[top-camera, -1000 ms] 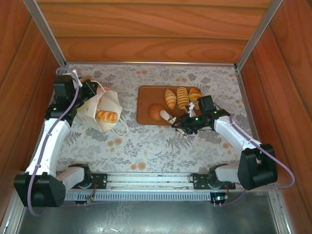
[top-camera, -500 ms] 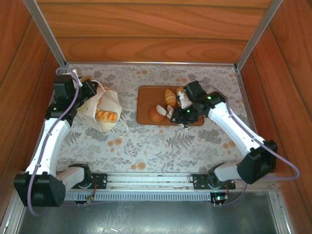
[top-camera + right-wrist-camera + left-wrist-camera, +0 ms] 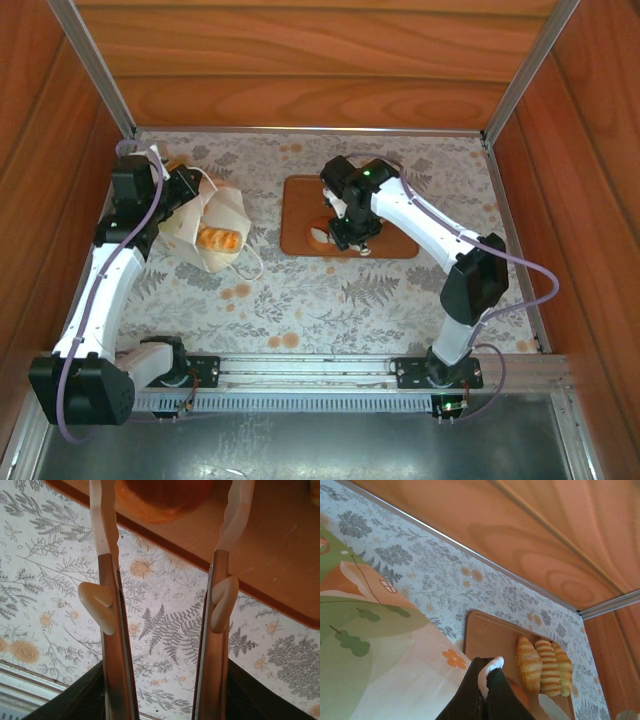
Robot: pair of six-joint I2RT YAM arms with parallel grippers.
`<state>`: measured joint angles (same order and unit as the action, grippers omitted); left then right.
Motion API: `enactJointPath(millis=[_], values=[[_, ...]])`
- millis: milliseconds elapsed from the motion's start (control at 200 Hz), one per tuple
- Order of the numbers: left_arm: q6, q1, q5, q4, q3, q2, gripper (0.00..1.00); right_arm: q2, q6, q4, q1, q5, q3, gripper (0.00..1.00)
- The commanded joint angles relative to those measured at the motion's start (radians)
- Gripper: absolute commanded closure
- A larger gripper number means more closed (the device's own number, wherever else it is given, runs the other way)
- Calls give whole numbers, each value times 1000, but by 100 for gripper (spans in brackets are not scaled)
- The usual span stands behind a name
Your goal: Take the fake bread out of the paper bag
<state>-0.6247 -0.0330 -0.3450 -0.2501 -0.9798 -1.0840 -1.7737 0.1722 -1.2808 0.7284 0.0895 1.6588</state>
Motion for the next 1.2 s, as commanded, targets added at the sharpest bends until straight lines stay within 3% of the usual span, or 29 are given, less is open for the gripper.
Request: enactJointPath(millis=[0, 315, 515, 730, 885, 1199], values=[[16, 1, 4, 27, 13, 28, 100, -19, -15, -28, 9, 27, 46, 44], [14, 5, 5, 27, 24, 33, 100, -89, -5, -25, 9, -24, 62, 44], [14, 7, 5, 26, 24, 33, 100, -61, 7, -10, 9, -58, 31, 55], [14, 9, 3, 27, 22, 27, 100, -10, 41, 10, 9, -75, -26, 59], [12, 9, 0, 29, 17, 22, 100, -6, 54, 23, 8, -85, -14, 46], [13, 10, 5, 26, 23, 33, 100, -40, 53, 2, 8, -75, 3, 43]])
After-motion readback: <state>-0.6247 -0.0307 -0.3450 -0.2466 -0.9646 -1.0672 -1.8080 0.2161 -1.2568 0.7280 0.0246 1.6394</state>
